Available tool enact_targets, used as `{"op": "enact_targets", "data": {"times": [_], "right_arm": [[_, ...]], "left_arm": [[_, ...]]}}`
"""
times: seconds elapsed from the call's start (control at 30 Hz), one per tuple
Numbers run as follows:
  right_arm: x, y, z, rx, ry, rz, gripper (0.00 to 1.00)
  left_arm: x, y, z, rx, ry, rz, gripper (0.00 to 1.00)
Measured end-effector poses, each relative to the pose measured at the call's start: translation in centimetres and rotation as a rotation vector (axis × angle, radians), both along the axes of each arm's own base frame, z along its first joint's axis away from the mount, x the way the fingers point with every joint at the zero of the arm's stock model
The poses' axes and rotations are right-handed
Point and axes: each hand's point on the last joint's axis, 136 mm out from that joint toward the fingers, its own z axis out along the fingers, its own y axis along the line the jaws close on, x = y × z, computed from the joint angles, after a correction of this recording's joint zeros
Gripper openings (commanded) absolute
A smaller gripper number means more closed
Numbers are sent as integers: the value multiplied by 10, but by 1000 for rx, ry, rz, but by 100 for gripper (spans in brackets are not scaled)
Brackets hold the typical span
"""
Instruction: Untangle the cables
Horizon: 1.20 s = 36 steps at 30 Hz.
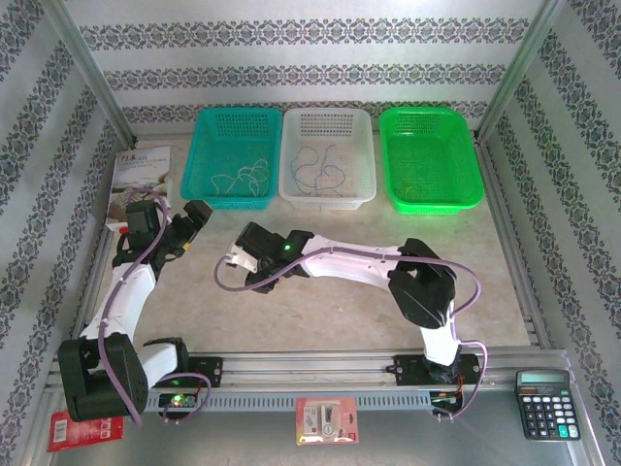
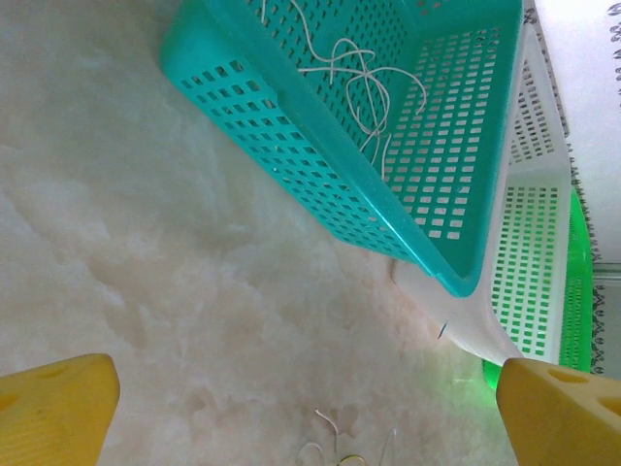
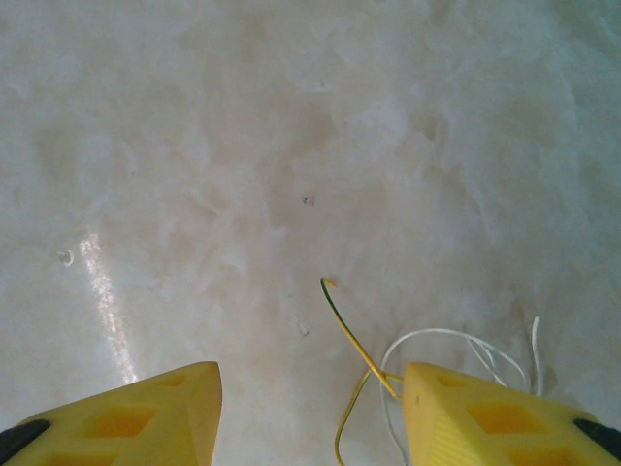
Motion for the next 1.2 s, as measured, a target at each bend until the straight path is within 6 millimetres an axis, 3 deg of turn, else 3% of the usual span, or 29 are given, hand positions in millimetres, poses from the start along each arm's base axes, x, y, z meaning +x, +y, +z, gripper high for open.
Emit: {"op": "enact_targets", "data": {"times": [0.47, 0.87, 0.93, 1.1, 1.2], "right_arm": [[6, 6, -24, -125, -34, 76, 52], [10, 10, -56, -201, -27, 113, 44], [10, 9, -61, -217, -29, 119, 36], [13, 9, -62, -226, -39, 122, 1], [13, 11, -59, -219, -39, 121, 0]], "left_arm": [[5, 1, 1, -27, -16, -9, 100], [9, 1, 7, -35, -42, -9, 100], [9, 1, 7, -40, -41, -6, 100], [9, 0, 7, -45, -41, -5, 100], [9, 0, 6, -45, -41, -5, 100]]}}
